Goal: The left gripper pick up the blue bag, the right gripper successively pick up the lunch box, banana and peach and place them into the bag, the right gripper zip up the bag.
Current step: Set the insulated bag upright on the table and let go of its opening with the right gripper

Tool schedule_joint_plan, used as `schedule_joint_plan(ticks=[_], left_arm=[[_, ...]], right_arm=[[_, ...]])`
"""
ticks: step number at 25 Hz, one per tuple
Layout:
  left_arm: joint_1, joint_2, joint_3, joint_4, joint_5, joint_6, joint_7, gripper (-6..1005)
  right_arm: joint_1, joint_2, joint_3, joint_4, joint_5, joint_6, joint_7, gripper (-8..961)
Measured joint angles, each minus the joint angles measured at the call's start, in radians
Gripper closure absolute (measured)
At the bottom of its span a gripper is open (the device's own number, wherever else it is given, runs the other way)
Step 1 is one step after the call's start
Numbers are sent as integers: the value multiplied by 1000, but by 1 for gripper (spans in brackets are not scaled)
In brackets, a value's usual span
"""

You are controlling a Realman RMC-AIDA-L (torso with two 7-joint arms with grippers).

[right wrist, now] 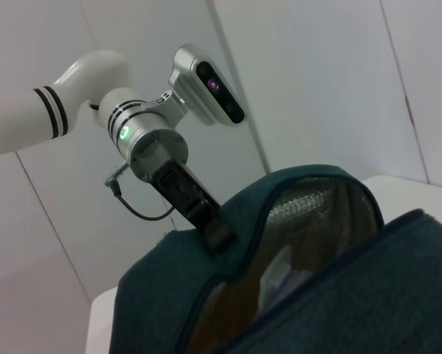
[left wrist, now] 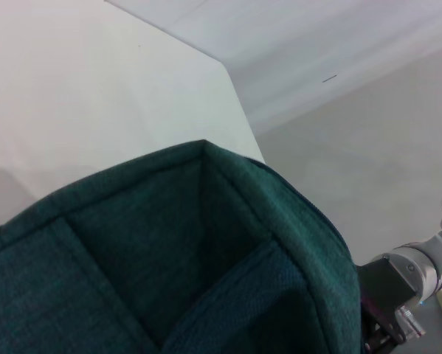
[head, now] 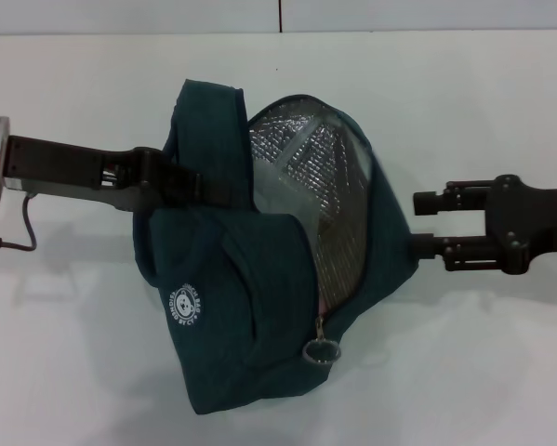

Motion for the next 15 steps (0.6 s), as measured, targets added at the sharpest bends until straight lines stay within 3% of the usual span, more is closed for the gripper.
schedule_joint_plan(ticks=[7,15], left_arm=[[0,-2,0,0,0,0,0,955],[-1,-3,0,0,0,0,-1,955]], right_arm=[[-10,-7,60,0,6,-34,-6,305],[-7,-9,52,5,-24,-33,-6,313]])
